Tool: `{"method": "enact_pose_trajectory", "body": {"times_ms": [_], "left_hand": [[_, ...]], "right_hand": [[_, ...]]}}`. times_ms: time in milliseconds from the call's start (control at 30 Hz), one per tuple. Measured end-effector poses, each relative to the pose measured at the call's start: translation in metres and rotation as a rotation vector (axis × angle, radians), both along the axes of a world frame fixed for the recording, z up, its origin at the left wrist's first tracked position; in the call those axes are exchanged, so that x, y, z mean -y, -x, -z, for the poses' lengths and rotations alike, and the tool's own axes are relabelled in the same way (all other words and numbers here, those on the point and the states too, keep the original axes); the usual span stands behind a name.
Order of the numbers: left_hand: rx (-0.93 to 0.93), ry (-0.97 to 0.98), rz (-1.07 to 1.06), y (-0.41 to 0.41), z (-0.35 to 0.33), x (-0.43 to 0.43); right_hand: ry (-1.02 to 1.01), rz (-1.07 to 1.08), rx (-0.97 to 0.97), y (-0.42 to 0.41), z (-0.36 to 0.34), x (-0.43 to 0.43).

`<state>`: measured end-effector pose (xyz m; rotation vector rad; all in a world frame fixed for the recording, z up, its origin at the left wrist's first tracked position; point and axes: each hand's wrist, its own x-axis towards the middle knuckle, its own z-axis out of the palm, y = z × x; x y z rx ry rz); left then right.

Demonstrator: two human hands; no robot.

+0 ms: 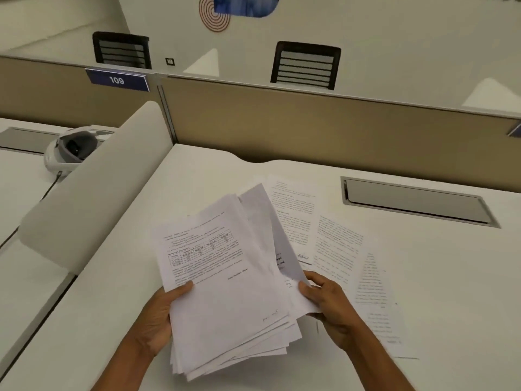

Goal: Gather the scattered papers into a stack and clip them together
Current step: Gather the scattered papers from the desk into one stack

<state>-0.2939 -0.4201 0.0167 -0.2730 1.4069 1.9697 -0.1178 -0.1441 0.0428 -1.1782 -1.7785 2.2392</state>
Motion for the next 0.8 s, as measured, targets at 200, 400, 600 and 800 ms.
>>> {"method": "enact_pose_trajectory", "body": {"times_ms": [200,400,600,800], "left_hand": [[-0.011,0.124,0.097,-0.037,-0.014,-0.060],[-0.017,0.146,0.106,-0.090,-0.034,-0.111],[0.131,0.047,0.133,-0.126,-0.041,-0.141],[0.001,0.100,0.169,-0.117,-0.041,-0.148]], "right_hand": [[0.035,0.049,0.026,-0.057,-0.005,-0.035],[0.078,-0.056,0.023,-0.102,-0.022,-0.067],[0.056,-0.088,0.056,-0.123,-0.025,-0.088],[0.151,-0.097,0.105,-0.117,-0.029,-0.110]]}}
